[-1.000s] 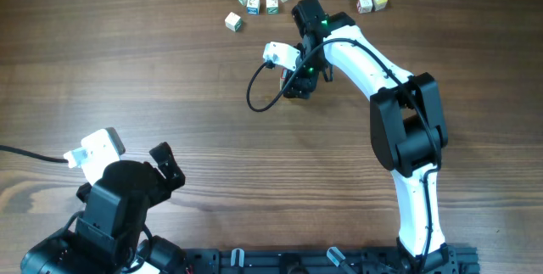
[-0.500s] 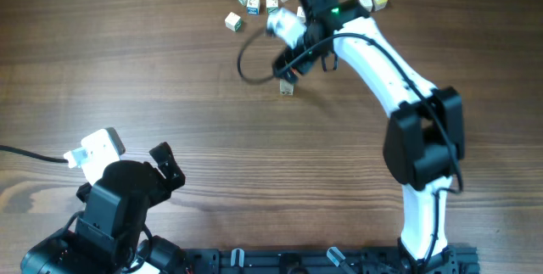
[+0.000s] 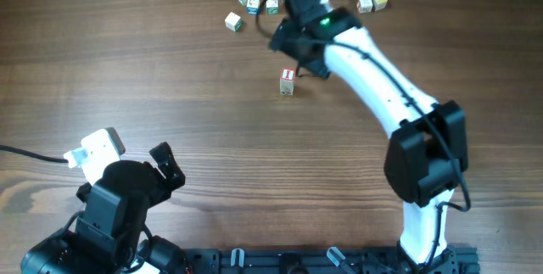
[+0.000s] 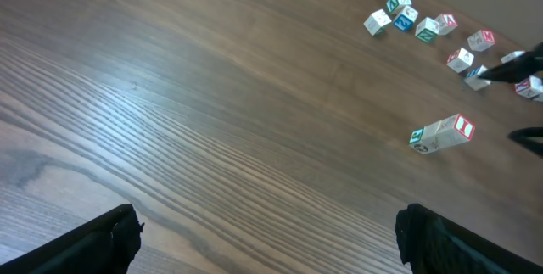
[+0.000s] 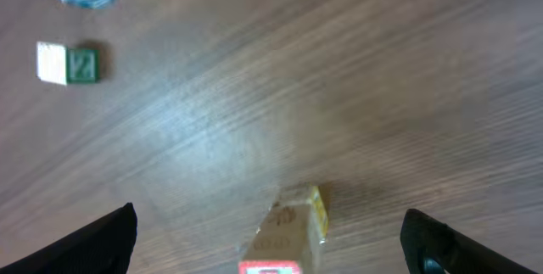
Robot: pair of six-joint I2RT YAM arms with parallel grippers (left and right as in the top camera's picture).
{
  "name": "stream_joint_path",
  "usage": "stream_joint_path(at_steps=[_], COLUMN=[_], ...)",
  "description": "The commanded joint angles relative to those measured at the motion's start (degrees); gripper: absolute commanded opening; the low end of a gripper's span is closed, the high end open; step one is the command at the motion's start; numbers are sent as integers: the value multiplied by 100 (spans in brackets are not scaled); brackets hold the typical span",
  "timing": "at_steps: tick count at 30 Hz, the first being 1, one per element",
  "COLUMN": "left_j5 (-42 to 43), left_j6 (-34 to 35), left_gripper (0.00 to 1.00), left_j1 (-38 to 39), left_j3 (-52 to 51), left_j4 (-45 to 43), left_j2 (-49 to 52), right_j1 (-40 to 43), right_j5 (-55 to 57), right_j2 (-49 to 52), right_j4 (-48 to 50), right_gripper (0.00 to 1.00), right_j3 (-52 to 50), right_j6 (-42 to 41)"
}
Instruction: Form a tower
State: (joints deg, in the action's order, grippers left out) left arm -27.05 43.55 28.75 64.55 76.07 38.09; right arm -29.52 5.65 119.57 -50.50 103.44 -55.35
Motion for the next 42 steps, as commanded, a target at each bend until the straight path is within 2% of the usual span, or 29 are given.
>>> stream_joint_path(at_steps=[1,9,15,19,23,32,42], left_j5=[24,24,24,24,24,24,24], left_j6=[-114,-114,-114,-114,-116,-114,-114], left_gripper=[100,100,100,100,100,100,100], left_j1=[-13,-13,-13,-13,-13,-13,-13], left_j3=[-15,-15,-15,-15,-15,-15,-15], left_j4=[-15,-15,-15,-15,-15,-15,-15], left_j2=[-4,-4,-4,-4,-4,-4,-4], right_j1=[-413,-662,-664,-664,-667,-761,-761], right_j5=[809,1150,822,804,796,745,688], right_j2=[24,35,105,109,109,109,109], right_j4=[232,450,1108,1226,1228,1388,1694], right_gripper=[100,100,100,99,93,89,75], right_j3=[-234,-678,-1248,-1368,-1499,-1685,-1958], right_j6=[-122,-142,811,890,957,1213,1342])
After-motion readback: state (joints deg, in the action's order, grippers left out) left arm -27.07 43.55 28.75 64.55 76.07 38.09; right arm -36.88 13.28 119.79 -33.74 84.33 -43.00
